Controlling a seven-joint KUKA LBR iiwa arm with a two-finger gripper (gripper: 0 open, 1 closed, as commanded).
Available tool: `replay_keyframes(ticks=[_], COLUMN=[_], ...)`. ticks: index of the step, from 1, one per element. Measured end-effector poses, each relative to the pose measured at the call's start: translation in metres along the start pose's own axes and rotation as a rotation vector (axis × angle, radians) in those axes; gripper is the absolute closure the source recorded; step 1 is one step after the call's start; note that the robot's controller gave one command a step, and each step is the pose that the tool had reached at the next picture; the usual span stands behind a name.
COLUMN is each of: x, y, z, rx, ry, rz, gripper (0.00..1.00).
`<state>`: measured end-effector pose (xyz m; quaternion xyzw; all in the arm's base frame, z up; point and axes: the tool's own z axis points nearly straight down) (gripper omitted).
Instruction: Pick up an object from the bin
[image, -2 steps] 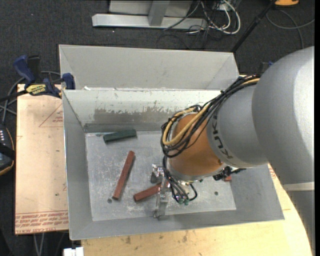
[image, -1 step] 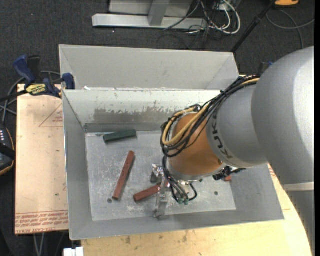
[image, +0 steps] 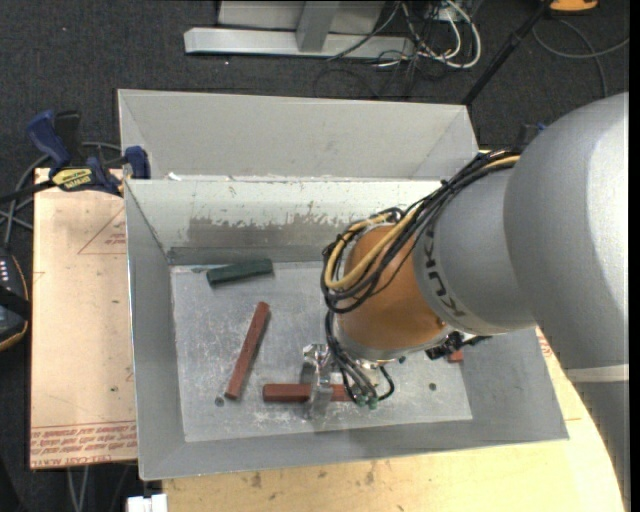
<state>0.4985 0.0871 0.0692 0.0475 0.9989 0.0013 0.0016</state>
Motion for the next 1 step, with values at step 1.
replay_keyframes(ticks=[1], x=[-0.0021], y=[0.0009], z=[-0.0781], rx=[-0.001], ry=[-0.004], rz=[-0.001], gripper=[1.0])
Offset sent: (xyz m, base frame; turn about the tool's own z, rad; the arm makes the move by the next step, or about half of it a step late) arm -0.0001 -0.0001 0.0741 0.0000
